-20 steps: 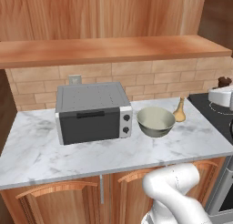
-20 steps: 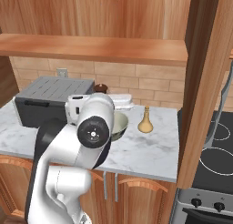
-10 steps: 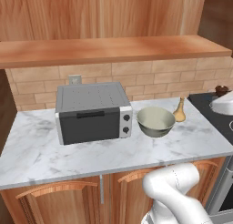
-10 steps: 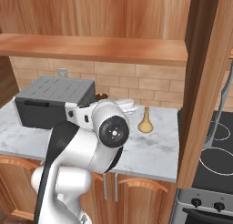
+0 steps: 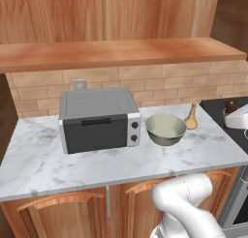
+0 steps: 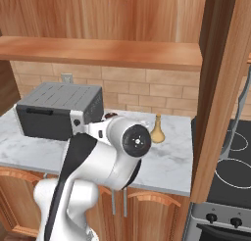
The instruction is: Retrieve the bottle and the shaker from the cabinet and place them next to the mixing bowl on the counter. Then add garlic from the fridge to the mixing bowl.
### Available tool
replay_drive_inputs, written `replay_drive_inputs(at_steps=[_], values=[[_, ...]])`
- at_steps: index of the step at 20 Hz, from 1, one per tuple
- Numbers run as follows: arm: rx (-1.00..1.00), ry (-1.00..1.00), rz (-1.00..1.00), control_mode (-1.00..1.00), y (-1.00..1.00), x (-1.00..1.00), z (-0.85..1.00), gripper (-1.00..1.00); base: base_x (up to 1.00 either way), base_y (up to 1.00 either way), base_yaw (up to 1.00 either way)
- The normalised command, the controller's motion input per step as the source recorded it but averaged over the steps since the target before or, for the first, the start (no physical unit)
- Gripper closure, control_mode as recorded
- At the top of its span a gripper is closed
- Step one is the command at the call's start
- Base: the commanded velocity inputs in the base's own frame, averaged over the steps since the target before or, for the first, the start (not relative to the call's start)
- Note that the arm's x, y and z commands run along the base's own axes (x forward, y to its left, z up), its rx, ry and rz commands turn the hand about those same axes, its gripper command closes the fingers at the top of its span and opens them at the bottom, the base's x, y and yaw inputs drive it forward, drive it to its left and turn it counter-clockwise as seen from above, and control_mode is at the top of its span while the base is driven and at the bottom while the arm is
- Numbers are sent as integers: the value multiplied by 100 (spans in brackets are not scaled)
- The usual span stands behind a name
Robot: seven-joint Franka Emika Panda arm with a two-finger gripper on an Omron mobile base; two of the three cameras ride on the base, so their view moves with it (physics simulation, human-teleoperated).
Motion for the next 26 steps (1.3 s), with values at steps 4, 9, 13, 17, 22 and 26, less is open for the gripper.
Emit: replay_drive_inputs(at_steps=[4, 9, 13, 17, 22, 26], values=[[0, -6, 13, -100, 0, 25, -64, 100, 0, 0, 0], [0, -10, 11, -100, 3, 27, -60, 100, 0, 0, 0], [0, -10, 13, -100, 0, 21, -52, 100, 0, 0, 0], [0, -11, 14, -100, 0, 18, -53, 100, 0, 0, 0], [-2, -28, 3, -100, -14, 4, -44, 100, 0, 0, 0], [-8, -35, 0, -100, -35, 0, -43, 100, 0, 0, 0]])
